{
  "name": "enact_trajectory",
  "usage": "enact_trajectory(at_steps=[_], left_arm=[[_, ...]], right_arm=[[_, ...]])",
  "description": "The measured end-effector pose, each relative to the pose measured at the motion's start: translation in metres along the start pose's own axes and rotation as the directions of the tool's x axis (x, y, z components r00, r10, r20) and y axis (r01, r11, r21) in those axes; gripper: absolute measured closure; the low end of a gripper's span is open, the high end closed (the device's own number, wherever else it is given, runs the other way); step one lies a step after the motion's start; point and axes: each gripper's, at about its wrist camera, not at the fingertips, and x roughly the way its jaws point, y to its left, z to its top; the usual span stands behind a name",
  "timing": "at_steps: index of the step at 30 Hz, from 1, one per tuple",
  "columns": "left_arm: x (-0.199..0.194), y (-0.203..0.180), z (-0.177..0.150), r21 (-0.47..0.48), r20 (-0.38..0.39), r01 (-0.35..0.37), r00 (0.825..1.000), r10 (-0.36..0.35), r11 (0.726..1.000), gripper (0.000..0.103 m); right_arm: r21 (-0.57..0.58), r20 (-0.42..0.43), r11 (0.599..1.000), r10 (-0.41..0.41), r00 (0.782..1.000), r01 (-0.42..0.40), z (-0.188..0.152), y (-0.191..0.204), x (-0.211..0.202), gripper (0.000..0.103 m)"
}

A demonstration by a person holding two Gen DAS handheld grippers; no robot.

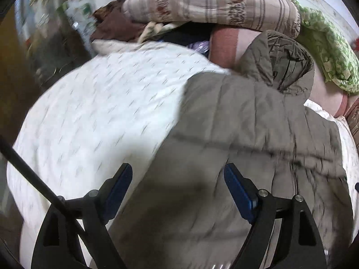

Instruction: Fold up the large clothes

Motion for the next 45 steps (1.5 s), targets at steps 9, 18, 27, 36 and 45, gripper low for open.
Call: enact_trajectory(at_steps=[9, 18, 27, 36, 45], left_arm=[[-0.016, 0.054, -0.051, -0.042, -0.086, -0.072, 0.994, 0.068, 0.996, 0.020], [0.020, 0.075, -0.071, -0.119, -0.309, -0.003, 0.951, -0.034, 0.993, 0.036], [0.010, 0.080, -0.082, -0.134, -0.313, 0.006, 0.948, -0.048, 0.991, 0.062], [-0.023, 0.085, -0.093, -0.124, -0.248, 0.022, 0.967, -0.052, 0.992, 0.084], [-0.079, 0.080, -0.078, -0.129, -0.001, 0.017, 1.000, -0.017, 0.992, 0.049]], right_arm=[[0.053, -0.121, 0.993, -0.100, 0.988, 0.107, -0.047, -0.037, -0.028, 0.019], [0.191, -0.308, 0.967, -0.106, 0.945, 0.171, -0.068, -0.067, -0.011, 0.019], [0.125, -0.296, 0.962, -0.198, 0.934, 0.244, -0.103, -0.042, -0.034, 0.031], [0.042, -0.304, 0.961, -0.250, 0.919, 0.275, -0.108, -0.035, -0.046, 0.085], [0.039, -0.057, 0.987, -0.152, 0.987, 0.154, -0.090, -0.017, -0.093, 0.023]])
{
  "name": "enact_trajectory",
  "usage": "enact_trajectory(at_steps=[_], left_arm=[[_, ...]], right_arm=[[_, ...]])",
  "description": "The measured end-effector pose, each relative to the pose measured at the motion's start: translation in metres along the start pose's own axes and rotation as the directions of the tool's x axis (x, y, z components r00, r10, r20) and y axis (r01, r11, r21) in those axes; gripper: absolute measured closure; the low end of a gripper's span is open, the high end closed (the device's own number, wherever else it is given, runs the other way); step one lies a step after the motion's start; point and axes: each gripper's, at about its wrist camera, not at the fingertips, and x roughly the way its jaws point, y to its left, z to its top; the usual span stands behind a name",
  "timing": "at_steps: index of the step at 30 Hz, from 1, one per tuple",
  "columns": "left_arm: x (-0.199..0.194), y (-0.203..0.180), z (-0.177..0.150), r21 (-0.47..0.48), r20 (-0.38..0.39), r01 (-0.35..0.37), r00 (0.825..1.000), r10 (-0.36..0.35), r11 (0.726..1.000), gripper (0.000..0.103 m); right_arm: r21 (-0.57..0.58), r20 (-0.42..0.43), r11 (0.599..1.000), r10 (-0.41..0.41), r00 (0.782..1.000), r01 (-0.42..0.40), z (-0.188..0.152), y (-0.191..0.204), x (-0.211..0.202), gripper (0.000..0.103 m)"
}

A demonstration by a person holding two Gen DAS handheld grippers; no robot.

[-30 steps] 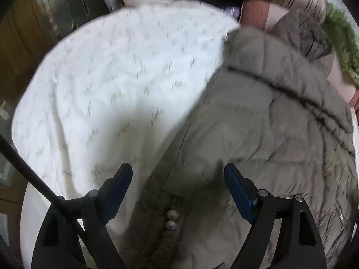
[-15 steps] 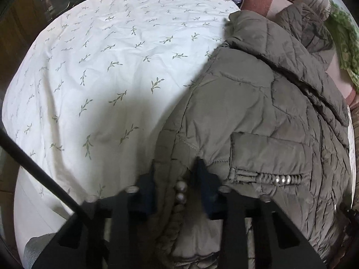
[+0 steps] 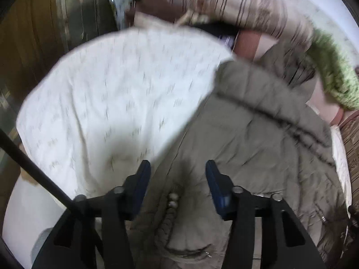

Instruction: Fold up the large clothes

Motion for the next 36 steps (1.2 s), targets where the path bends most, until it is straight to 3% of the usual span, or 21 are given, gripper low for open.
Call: enact_trajectory(at_steps=[4, 7, 8, 10, 12, 14, 17, 19, 22, 25, 28, 31, 33, 36], left_arm=[[-0.049, -0.027, 0.006, 0.053, 0.061, 0.035, 0.997, -0.038, 0.998, 0.048], [-0.085, -0.054, 0.024, 0.076, 0.065, 0.104, 0.992, -0.109, 0.992, 0.048], [-0.097, -0.061, 0.029, 0.077, 0.059, 0.157, 0.985, -0.162, 0.985, 0.046], [-0.121, -0.077, 0.047, 0.071, 0.037, 0.302, 0.952, -0.305, 0.951, 0.037], [-0.138, -0.095, 0.071, 0.077, -0.013, 0.371, 0.928, -0.371, 0.925, 0.036], [-0.147, -0.113, 0.097, 0.099, -0.018, 0.397, 0.917, -0.397, 0.912, 0.036], [-0.145, -0.138, 0.132, 0.145, 0.030, 0.359, 0.930, -0.366, 0.922, 0.031], [-0.127, -0.152, 0.155, 0.176, 0.076, 0.299, 0.946, -0.315, 0.938, 0.030], [-0.069, -0.165, 0.188, 0.174, 0.084, 0.198, 0.973, -0.215, 0.965, 0.030], [-0.005, -0.170, 0.211, 0.155, 0.059, 0.137, 0.987, -0.147, 0.978, 0.030], [0.058, -0.178, 0.230, 0.153, -0.008, 0.138, 0.990, -0.138, 0.979, 0.030], [0.126, -0.198, 0.252, 0.136, -0.090, 0.139, 0.988, -0.128, 0.981, 0.030], [0.153, -0.213, 0.266, 0.172, -0.088, 0.119, 0.991, -0.105, 0.978, 0.030], [0.181, -0.239, 0.290, 0.223, -0.024, 0.083, 0.997, -0.080, 0.971, 0.030]], right_arm=[[-0.020, 0.053, 0.992, 0.122, 0.991, -0.121, 0.011, 0.016, -0.040, 0.022], [-0.017, 0.059, 0.961, 0.278, 0.959, -0.277, 0.036, 0.042, -0.074, 0.020], [-0.017, 0.039, 0.953, 0.303, 0.952, -0.303, 0.049, 0.055, -0.083, 0.016], [-0.019, -0.022, 0.947, 0.321, 0.947, -0.321, 0.068, 0.082, -0.092, 0.015], [-0.031, -0.088, 0.925, 0.376, 0.923, -0.379, 0.084, 0.102, -0.095, 0.015], [-0.053, -0.131, 0.902, 0.420, 0.898, -0.429, 0.116, 0.126, -0.097, 0.015], [-0.107, -0.122, 0.894, 0.422, 0.898, -0.434, 0.151, 0.149, -0.091, 0.015], [-0.130, -0.090, 0.907, 0.391, 0.916, -0.400, 0.172, 0.156, -0.077, 0.015], [-0.120, -0.094, 0.906, 0.397, 0.913, -0.406, 0.194, 0.157, -0.035, 0.015], [-0.122, -0.105, 0.904, 0.399, 0.911, -0.410, 0.215, 0.152, 0.008, 0.015], [-0.118, -0.120, 0.930, 0.334, 0.935, -0.347, 0.245, 0.142, 0.067, 0.015], [-0.102, -0.147, 0.947, 0.289, 0.946, -0.305, 0.279, 0.130, 0.121, 0.015], [-0.071, -0.142, 0.959, 0.262, 0.955, -0.274, 0.302, 0.119, 0.153, 0.015], [-0.025, -0.138, 0.963, 0.261, 0.955, -0.267, 0.332, 0.111, 0.192, 0.015]])
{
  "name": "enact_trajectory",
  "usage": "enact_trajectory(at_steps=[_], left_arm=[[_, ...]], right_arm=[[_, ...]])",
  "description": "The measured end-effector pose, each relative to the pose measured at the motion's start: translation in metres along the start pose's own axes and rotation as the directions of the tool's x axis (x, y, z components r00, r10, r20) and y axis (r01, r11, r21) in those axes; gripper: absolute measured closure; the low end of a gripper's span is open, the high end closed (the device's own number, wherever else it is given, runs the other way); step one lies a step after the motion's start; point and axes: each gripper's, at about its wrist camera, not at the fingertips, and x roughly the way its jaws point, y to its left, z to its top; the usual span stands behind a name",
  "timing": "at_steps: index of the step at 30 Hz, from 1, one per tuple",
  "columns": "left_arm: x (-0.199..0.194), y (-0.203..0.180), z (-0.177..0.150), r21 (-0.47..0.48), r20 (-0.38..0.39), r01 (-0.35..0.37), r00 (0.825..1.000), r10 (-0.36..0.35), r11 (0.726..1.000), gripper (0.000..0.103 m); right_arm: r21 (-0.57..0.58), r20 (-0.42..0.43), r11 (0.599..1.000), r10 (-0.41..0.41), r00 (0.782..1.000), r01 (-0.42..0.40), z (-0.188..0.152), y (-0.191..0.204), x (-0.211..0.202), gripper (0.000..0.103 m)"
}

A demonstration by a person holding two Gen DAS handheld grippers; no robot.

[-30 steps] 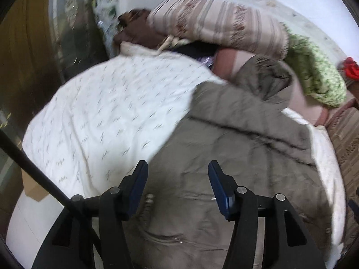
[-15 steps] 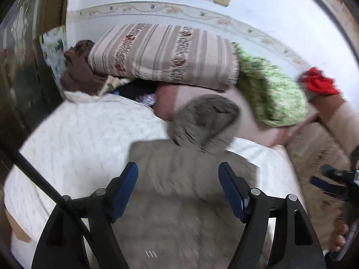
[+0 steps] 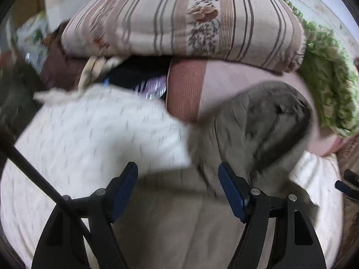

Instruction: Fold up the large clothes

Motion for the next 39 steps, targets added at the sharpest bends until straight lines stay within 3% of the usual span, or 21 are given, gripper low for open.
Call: enact_trajectory(at_steps=[6, 10, 11, 12, 13, 15, 18, 23, 26, 28, 29, 30, 32, 34, 37, 39], left_arm=[[0.064, -0.034, 0.055, 0.010, 0.004, 0.006, 1.000, -0.006, 1.000, 0.030], [0.080, -0.068, 0.070, 0.105, 0.034, -0.044, 0.999, 0.040, 0.994, 0.035], [0.082, -0.071, 0.070, 0.106, 0.029, -0.036, 0.999, 0.033, 0.994, 0.059], [0.085, -0.073, 0.069, 0.096, 0.006, -0.010, 1.000, 0.009, 0.995, 0.090], [0.088, -0.071, 0.065, 0.072, -0.037, 0.028, 0.999, -0.026, 0.997, 0.099], [0.080, -0.069, 0.057, 0.068, -0.030, 0.051, 0.998, -0.049, 0.996, 0.103], [0.044, -0.057, 0.044, 0.084, 0.033, 0.055, 0.998, -0.058, 0.995, 0.103], [-0.049, -0.008, -0.007, 0.066, 0.151, 0.110, 0.981, -0.119, 0.992, 0.103], [-0.065, 0.016, -0.044, 0.001, 0.113, 0.163, 0.980, -0.162, 0.987, 0.102], [-0.059, 0.026, -0.065, -0.045, 0.063, 0.204, 0.978, -0.201, 0.978, 0.076], [-0.057, 0.030, -0.074, -0.072, 0.044, 0.228, 0.973, -0.225, 0.971, 0.049], [-0.055, 0.035, -0.081, -0.112, 0.043, 0.255, 0.967, -0.252, 0.960, 0.040], [-0.049, 0.044, -0.095, -0.195, 0.045, 0.304, 0.953, -0.301, 0.933, 0.039], [-0.038, 0.048, -0.104, -0.257, 0.023, 0.338, 0.939, -0.344, 0.905, 0.039], [-0.022, 0.044, -0.101, -0.245, -0.075, 0.350, 0.923, -0.378, 0.904, 0.038], [-0.007, 0.049, -0.106, -0.291, -0.094, 0.307, 0.933, -0.347, 0.906, 0.038]], right_arm=[[0.076, -0.005, 0.997, -0.005, 1.000, 0.005, 0.062, -0.024, 0.072, 0.015], [0.061, 0.026, 0.994, -0.092, 0.995, 0.090, 0.080, -0.025, 0.097, 0.035], [0.052, 0.020, 0.995, -0.089, 0.996, 0.088, 0.079, -0.026, 0.103, 0.054], [0.043, 0.002, 0.995, -0.087, 0.996, 0.087, 0.077, -0.026, 0.107, 0.065], [0.023, 0.001, 0.995, -0.101, 0.995, 0.101, 0.072, -0.024, 0.105, 0.077], [-0.030, 0.040, 0.991, -0.130, 0.991, 0.131, 0.059, -0.016, 0.086, 0.084], [-0.093, 0.066, 0.990, -0.100, 0.993, 0.106, 0.035, 0.000, 0.048, 0.088], [-0.181, 0.120, 0.981, -0.049, 0.992, 0.070, -0.045, 0.026, -0.026, 0.089], [-0.210, 0.118, 0.976, -0.040, 0.992, 0.065, -0.102, 0.028, -0.032, 0.088], [-0.185, 0.119, 0.979, -0.065, 0.991, 0.086, -0.129, 0.021, -0.024, 0.088], [-0.160, 0.140, 0.980, -0.093, 0.986, 0.115, -0.145, 0.016, -0.017, 0.088], [-0.132, 0.142, 0.984, -0.100, 0.985, 0.119, -0.155, 0.011, -0.014, 0.088], [-0.068, 0.059, 0.994, -0.083, 0.995, 0.087, -0.159, -0.003, 0.006, 0.088], [-0.096, 0.089, 0.988, -0.116, 0.989, 0.125, -0.155, -0.005, 0.005, 0.087], [-0.033, 0.109, 0.984, -0.170, 0.979, 0.174, -0.155, -0.019, 0.005, 0.069], [0.056, 0.081, 0.992, -0.115, 0.990, 0.110, -0.157, -0.036, 0.004, 0.067]])
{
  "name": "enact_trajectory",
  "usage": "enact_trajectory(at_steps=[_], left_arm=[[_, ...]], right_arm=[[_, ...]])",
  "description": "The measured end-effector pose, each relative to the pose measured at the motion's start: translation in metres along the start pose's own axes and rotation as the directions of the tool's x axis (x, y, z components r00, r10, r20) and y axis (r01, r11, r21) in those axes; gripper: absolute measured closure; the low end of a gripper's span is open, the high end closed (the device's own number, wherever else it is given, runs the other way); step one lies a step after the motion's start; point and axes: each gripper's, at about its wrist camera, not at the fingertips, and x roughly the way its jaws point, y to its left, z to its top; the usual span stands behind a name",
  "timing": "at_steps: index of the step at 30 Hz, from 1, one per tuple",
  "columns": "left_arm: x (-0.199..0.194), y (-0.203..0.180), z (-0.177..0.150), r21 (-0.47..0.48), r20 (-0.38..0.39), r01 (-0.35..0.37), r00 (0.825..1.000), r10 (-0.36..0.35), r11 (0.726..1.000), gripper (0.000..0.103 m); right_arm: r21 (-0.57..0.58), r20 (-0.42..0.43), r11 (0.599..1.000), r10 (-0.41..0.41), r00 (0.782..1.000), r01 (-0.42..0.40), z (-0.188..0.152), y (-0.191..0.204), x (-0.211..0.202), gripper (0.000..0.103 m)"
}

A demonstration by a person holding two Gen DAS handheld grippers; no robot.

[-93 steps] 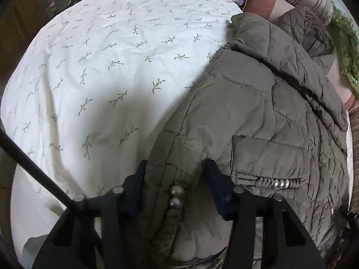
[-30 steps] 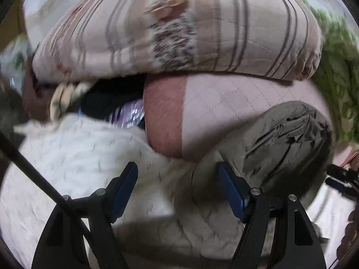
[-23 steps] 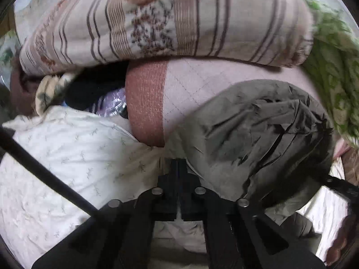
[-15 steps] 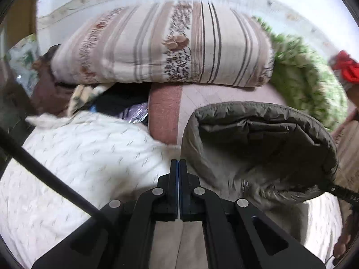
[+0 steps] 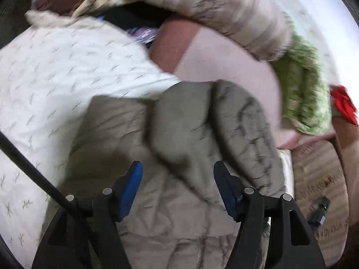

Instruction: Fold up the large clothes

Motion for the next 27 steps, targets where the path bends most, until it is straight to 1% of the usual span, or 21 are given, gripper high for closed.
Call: enact_trajectory(at_steps=[1, 2, 3, 4, 5, 7, 9, 10, 12, 13, 14, 15, 16, 17, 18, 19, 23, 24, 25, 26, 27], left_arm=[[0.004, 0.003, -0.001, -0.017, 0.008, -0.007, 1.000, 0.007, 1.000, 0.038], [0.011, 0.006, -0.002, -0.026, 0.007, -0.026, 1.000, 0.026, 0.999, 0.038], [0.018, 0.008, -0.001, -0.025, 0.001, -0.039, 0.999, 0.039, 0.999, 0.038], [0.022, 0.010, -0.001, -0.032, -0.001, -0.036, 0.999, 0.036, 0.999, 0.038], [0.023, 0.011, 0.000, -0.038, 0.002, -0.025, 1.000, 0.025, 0.999, 0.038], [0.025, 0.009, 0.003, -0.031, 0.009, -0.015, 1.000, 0.016, 0.999, 0.038], [0.027, 0.007, 0.007, -0.029, 0.013, -0.020, 1.000, 0.020, 0.999, 0.038], [0.028, 0.007, 0.010, -0.032, 0.013, -0.020, 1.000, 0.021, 0.999, 0.039], [0.034, 0.008, 0.012, -0.039, 0.006, -0.022, 1.000, 0.022, 0.999, 0.041], [0.038, 0.009, 0.012, -0.038, 0.005, -0.026, 1.000, 0.026, 0.999, 0.047], [0.040, 0.009, 0.013, -0.035, 0.008, -0.029, 1.000, 0.030, 0.999, 0.064], [0.042, 0.009, 0.012, -0.034, 0.004, -0.028, 1.000, 0.029, 0.999, 0.076], [0.042, 0.009, 0.011, -0.038, -0.001, -0.009, 1.000, 0.009, 0.999, 0.081], [0.041, 0.008, 0.010, -0.036, 0.002, 0.001, 1.000, -0.001, 0.999, 0.085], [0.038, 0.004, 0.009, -0.024, 0.008, -0.001, 1.000, 0.001, 1.000, 0.093], [0.031, 0.000, 0.007, -0.013, 0.013, -0.001, 1.000, 0.002, 1.000, 0.095], [-0.010, -0.014, -0.015, -0.047, 0.006, 0.065, 0.998, -0.064, 0.997, 0.098], [-0.019, -0.020, -0.024, -0.022, 0.010, 0.054, 0.998, -0.054, 0.998, 0.098], [-0.021, -0.023, -0.032, 0.003, 0.022, 0.044, 0.999, -0.044, 0.999, 0.098], [-0.014, -0.022, -0.038, 0.019, 0.011, 0.017, 1.000, -0.017, 1.000, 0.098], [-0.001, -0.019, -0.044, 0.020, -0.033, -0.015, 0.999, 0.015, 1.000, 0.098]], right_arm=[[0.040, -0.002, 0.999, 0.030, 1.000, -0.030, 0.001, -0.007, -0.002, 0.063], [0.100, 0.012, 0.992, 0.082, 0.997, -0.083, 0.001, -0.017, -0.009, 0.053], [0.153, 0.052, 0.980, 0.121, 0.991, -0.127, -0.002, -0.026, -0.021, 0.046], [0.183, 0.084, 0.971, 0.139, 0.987, -0.152, -0.004, -0.031, -0.028, 0.032], [0.219, 0.142, 0.952, 0.188, 0.972, -0.216, -0.009, -0.039, -0.041, 0.026], [0.242, 0.168, 0.918, 0.279, 0.946, -0.314, -0.010, -0.043, -0.046, 0.026], [0.241, 0.121, 0.875, 0.403, 0.907, -0.420, -0.007, -0.037, -0.033, 0.025], [0.242, 0.078, 0.865, 0.434, 0.898, -0.439, -0.007, -0.031, -0.021, 0.025], [0.254, 0.023, 0.861, 0.451, 0.892, -0.441, -0.009, -0.016, 0.004, 0.025], [0.254, 0.004, 0.865, 0.446, 0.895, -0.432, -0.009, -0.011, 0.014, 0.029], [0.248, -0.010, 0.873, 0.437, 0.899, -0.421, -0.008, -0.007, 0.020, 0.047], [0.234, -0.019, 0.879, 0.432, 0.902, -0.416, -0.009, -0.002, 0.023, 0.059], [0.220, -0.024, 0.885, 0.426, 0.904, -0.411, -0.009, -0.001, 0.025, 0.075], [0.202, -0.023, 0.893, 0.414, 0.910, -0.401, -0.007, 0.002, 0.024, 0.082], [0.188, -0.017, 0.900, 0.403, 0.915, -0.393, -0.007, 0.003, 0.021, 0.085], [0.174, -0.013, 0.904, 0.400, 0.917, -0.392, -0.005, 0.002, 0.015, 0.092], [0.066, 0.037, 0.937, 0.342, 0.939, -0.344, 0.010, 0.017, -0.029, 0.095], [0.043, 0.039, 0.945, 0.324, 0.945, -0.325, 0.010, 0.017, -0.036, 0.095], [0.016, 0.033, 0.960, 0.280, 0.960, -0.280, 0.010, 0.019, -0.042, 0.095], [0.003, 0.020, 0.971, 0.240, 0.971, -0.240, 0.007, 0.016, -0.041, 0.095], [-0.002, -0.018, 0.982, 0.188, 0.982, -0.188, 0.002, 0.011, -0.032, 0.095]])
